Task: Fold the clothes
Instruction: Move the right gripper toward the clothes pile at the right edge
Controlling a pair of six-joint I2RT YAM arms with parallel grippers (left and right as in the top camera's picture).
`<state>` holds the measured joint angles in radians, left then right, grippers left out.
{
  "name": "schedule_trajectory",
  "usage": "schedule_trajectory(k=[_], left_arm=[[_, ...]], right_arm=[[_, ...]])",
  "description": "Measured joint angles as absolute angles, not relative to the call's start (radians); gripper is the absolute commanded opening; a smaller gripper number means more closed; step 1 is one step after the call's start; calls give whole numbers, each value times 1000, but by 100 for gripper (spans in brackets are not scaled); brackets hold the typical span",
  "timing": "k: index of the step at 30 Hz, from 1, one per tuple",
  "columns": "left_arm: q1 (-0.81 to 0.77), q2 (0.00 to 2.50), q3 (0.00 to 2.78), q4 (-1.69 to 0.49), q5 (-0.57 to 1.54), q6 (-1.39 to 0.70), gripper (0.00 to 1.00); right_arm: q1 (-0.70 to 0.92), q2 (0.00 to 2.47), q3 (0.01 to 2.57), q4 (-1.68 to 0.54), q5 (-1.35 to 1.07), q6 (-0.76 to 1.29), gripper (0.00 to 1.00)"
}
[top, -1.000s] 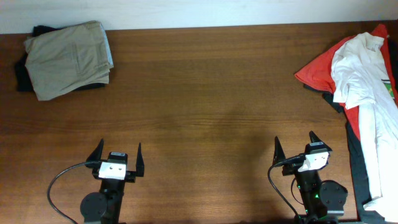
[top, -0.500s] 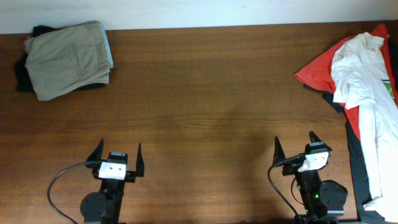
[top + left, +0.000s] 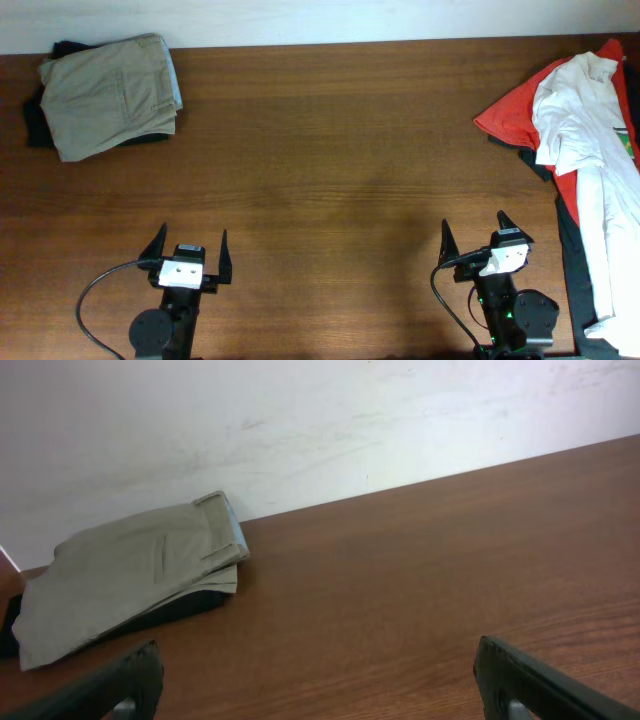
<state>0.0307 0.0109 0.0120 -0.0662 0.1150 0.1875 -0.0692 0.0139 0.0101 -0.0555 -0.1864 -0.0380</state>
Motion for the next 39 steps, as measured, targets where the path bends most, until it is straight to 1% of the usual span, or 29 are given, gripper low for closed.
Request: schedule_trajectory(k=[16, 19, 21, 25, 27, 29, 30, 32, 34, 39], left_arm=[[31, 11, 12, -66, 115, 187, 99], [31, 11, 12, -66, 115, 187, 99], [31, 11, 12, -66, 115, 187, 99], [31, 11, 12, -66, 115, 187, 99], [31, 11, 12, -66, 115, 187, 99], [31, 11, 12, -66, 115, 187, 99], [31, 11, 12, -66, 115, 187, 99], [31, 11, 12, -66, 115, 187, 99], [31, 11, 12, -66, 115, 187, 99], [31, 11, 12, -66, 115, 187, 99]], right_arm=[[-69, 14, 10, -54, -186, -38, 99], [-70, 14, 10, -19, -198, -34, 99], [-70, 14, 10, -2, -276, 25, 99], [-71, 14, 10, 16, -471, 237, 99], [-71, 14, 10, 34, -515, 322, 99], [-71, 14, 10, 92, -536, 396, 99], [-71, 14, 10, 178, -546, 446, 99], [-71, 13, 10, 307, -548, 487, 99], [-71, 10, 19, 373, -518, 511, 99], [-71, 69, 84, 363, -363, 494, 99]])
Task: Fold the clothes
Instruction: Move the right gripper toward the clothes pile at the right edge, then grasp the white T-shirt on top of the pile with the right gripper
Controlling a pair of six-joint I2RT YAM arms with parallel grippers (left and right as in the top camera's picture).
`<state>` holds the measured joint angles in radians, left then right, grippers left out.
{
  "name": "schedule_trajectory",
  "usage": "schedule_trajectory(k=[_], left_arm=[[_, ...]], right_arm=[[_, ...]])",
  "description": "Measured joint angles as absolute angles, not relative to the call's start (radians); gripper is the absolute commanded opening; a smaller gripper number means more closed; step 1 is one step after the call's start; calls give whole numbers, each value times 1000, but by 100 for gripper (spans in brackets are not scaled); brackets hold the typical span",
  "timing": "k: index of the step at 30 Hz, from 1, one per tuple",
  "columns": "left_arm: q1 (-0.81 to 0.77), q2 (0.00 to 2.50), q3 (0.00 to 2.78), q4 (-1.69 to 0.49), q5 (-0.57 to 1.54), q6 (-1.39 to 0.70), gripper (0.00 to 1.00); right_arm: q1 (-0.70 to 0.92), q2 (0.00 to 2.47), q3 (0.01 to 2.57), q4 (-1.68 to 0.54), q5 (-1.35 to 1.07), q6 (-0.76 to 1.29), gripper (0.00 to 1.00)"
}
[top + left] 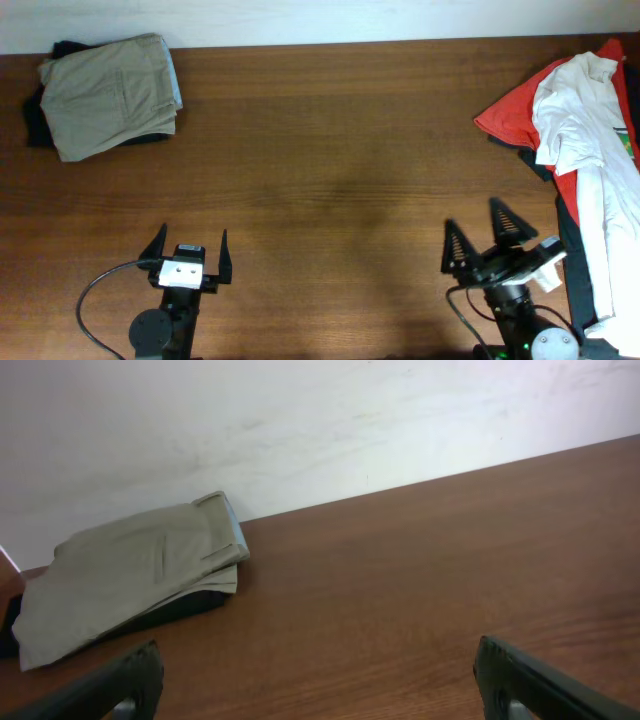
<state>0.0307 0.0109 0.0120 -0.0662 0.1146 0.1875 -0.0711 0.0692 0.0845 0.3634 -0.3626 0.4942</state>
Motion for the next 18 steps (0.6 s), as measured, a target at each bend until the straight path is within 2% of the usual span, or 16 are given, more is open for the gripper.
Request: schedule_trajectory(k=[4, 9, 18], left_arm=[[31, 11, 12, -66, 115, 187, 99], [30, 10, 12, -66, 115, 187, 99], [31, 11, 12, -66, 115, 187, 99]], right_arm=[[-71, 248, 242, 351, -252, 396, 99], [-71, 645, 535, 242, -36, 211, 99], [-189, 1353, 1189, -239, 158, 54, 99]])
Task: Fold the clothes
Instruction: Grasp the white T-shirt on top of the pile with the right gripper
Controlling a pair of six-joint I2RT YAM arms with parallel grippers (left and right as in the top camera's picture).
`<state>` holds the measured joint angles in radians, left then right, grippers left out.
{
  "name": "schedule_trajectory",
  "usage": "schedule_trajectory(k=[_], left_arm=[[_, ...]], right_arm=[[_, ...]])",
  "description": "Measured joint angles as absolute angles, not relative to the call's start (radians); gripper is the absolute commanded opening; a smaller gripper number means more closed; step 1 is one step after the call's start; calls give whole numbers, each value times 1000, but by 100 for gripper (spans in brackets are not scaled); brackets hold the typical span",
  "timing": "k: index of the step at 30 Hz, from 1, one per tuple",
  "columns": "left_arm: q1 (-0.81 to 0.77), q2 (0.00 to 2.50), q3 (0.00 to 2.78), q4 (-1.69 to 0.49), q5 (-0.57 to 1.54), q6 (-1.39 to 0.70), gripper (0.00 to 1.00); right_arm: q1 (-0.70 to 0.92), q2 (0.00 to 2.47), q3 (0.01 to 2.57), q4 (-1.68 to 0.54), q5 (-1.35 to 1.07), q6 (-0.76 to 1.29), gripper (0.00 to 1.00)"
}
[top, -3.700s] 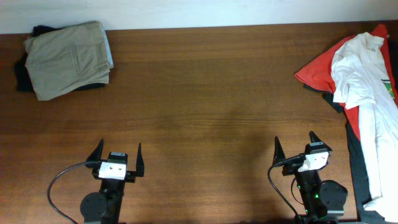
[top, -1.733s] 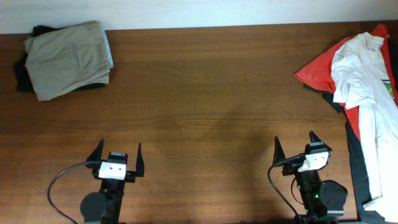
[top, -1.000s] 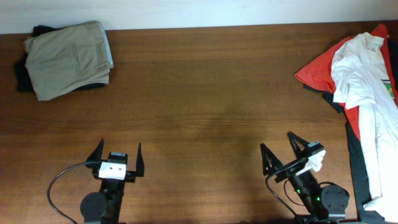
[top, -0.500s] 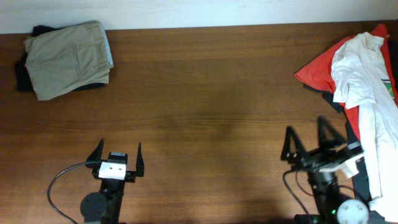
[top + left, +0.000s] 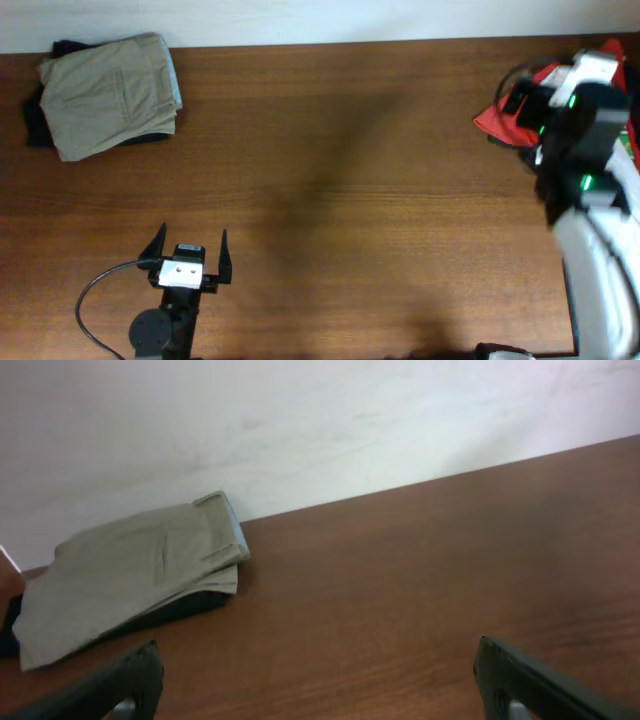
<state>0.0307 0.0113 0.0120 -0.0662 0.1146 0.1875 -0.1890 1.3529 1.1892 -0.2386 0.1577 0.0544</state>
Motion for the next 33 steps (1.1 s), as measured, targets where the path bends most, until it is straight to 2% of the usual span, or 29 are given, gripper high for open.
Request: schedule_trajectory(k=[5, 11, 18, 24, 33], left_arm=[[31, 11, 12, -66, 114, 187, 99], [31, 11, 12, -66, 114, 187, 99], [31, 11, 12, -66, 114, 187, 99], [31, 11, 12, -66, 114, 187, 99], [31, 11, 12, -66, 114, 187, 99]], right_arm=[[-278, 1553, 1385, -380, 175, 44, 98], [-351, 1646, 1411, -384, 176, 39, 99], [-435, 1875, 1423, -403, 179, -18, 100], [-436, 1979, 1423, -421, 168, -91, 95], [-436, 2010, 1423, -450, 115, -120, 85]])
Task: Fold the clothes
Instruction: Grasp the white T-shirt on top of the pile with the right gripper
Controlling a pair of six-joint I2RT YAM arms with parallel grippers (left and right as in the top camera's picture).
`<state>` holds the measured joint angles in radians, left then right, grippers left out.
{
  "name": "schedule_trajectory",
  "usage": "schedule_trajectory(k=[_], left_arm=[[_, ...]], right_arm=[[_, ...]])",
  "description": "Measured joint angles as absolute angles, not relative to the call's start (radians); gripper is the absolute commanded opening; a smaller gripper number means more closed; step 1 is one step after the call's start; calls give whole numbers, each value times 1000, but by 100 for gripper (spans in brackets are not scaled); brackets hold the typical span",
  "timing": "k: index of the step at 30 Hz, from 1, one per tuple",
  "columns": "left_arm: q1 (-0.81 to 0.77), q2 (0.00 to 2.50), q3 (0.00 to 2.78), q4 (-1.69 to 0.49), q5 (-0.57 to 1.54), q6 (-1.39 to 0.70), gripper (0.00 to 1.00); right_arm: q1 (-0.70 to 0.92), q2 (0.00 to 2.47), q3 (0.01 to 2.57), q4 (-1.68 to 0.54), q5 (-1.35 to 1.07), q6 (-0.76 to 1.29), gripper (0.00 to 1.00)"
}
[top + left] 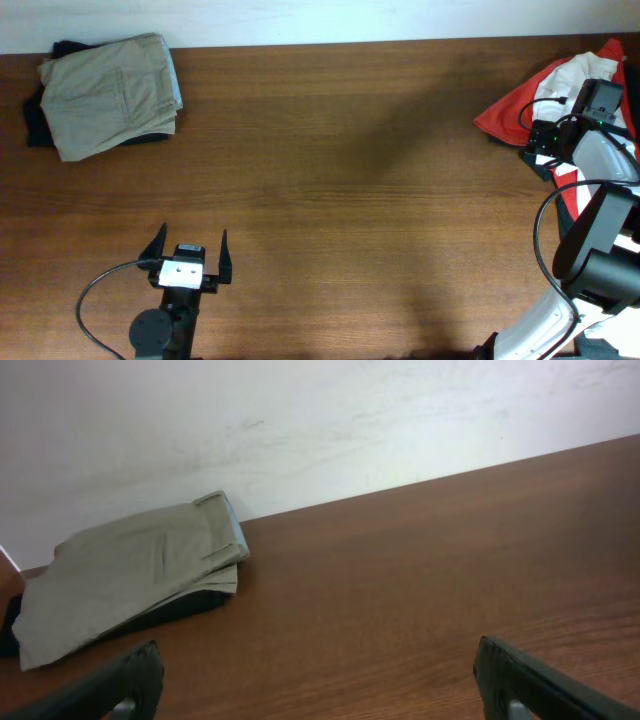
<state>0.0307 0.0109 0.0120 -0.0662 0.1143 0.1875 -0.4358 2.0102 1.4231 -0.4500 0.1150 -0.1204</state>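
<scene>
A heap of unfolded clothes lies at the far right of the table: a red garment (503, 110), a white shirt (572, 68) over it, and dark cloth (566, 215) below. My right arm reaches from the front right onto this heap. The right gripper (545, 140) is over the heap's left edge, its fingers hidden from above. My left gripper (190, 245) rests near the front left, open and holding nothing. In the left wrist view its fingertips (128, 678) stand wide apart above bare wood.
A folded khaki pair of trousers (110, 95) sits on a dark garment (35, 128) at the back left corner, and the trousers (130, 575) also show in the left wrist view. A white wall (300, 420) runs along the table's far edge.
My right arm was blurred over the top of the heap. Now it is sharp, with the gripper lower at the heap's left edge. The left arm has not moved.
Both grippers stood open near the front edge, with the heap untouched. The right gripper then turned toward the right at its base. After that the right arm was over the heap at the back right, and now its gripper sits at the red and white clothes.
</scene>
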Motion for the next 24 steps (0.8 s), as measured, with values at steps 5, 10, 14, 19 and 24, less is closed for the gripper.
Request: schedule_trajectory(k=[5, 10, 14, 19, 24], left_arm=[[31, 11, 12, -66, 114, 187, 99], [30, 11, 12, -66, 114, 187, 99], [31, 11, 12, -66, 114, 187, 99], [30, 11, 12, -66, 114, 187, 99], [31, 11, 12, -66, 114, 187, 99]], right_arm=[[-436, 2032, 1423, -461, 103, -127, 85], [-436, 2068, 1423, -468, 108, -130, 81], [-436, 2072, 1423, -468, 131, -131, 78], [-436, 2072, 1423, -473, 140, -135, 66], [-436, 2072, 1423, -479, 142, -130, 56]])
